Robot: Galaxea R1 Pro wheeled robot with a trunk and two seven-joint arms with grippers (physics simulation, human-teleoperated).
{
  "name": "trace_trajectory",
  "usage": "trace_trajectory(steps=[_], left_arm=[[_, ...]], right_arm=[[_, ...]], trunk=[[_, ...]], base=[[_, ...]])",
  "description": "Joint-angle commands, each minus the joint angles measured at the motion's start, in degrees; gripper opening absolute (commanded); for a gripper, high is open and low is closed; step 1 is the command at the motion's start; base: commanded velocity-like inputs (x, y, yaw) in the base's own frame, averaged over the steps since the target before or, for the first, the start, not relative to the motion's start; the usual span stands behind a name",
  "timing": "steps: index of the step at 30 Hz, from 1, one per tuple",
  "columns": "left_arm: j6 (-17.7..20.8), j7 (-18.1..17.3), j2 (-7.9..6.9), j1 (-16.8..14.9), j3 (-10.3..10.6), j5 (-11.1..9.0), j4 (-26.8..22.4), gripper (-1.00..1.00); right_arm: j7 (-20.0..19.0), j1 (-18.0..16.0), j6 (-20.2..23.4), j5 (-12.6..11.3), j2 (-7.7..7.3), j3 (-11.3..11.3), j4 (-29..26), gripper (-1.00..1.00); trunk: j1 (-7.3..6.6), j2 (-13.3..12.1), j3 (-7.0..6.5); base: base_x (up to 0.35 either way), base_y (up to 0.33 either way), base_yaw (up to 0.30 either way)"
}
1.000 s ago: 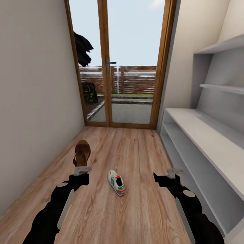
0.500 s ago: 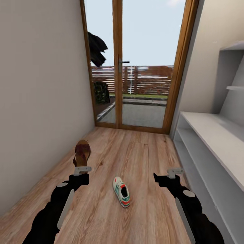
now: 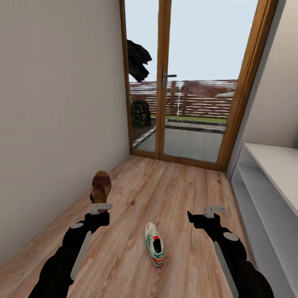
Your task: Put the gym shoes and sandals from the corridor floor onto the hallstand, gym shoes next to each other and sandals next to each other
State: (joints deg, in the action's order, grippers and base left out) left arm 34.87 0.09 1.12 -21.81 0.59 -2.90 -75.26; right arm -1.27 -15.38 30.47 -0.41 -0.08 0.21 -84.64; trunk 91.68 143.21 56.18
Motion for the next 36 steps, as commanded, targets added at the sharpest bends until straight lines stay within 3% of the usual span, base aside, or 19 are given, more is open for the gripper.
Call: trace_trajectory(steps=[1,12,36], left_arm=[[0.34,-0.18,0.06,-0.04,-0.01,-0.09,-0.06,-1.00],[0.30,-0.18,0.11,-0.05,0.02,-0.09,-0.06,-1.00],[0.32,-0.18,0.11,-0.02,0.02,-0.09,-0.11,-1.00]], right_arm=[[-0.13,-0.01,0.29,-0.03,-0.01,-0.03,-0.08,1.00],[-0.13,0.00,0.29,-0.03,-0.01,-0.03,-0.10,1.00],[-0.12,-0.02,0.25,-0.03,-0.01,0.01,-0.08,1.00]], trunk=[[-0.01,0.02,0.04],[-0.01,0.02,-0.16],[-0.01,0.02,-0.17]], base=[[0.036,-0.156,0.289],[0.005,-0.106,0.257],[0.000,-0.030,0.007]])
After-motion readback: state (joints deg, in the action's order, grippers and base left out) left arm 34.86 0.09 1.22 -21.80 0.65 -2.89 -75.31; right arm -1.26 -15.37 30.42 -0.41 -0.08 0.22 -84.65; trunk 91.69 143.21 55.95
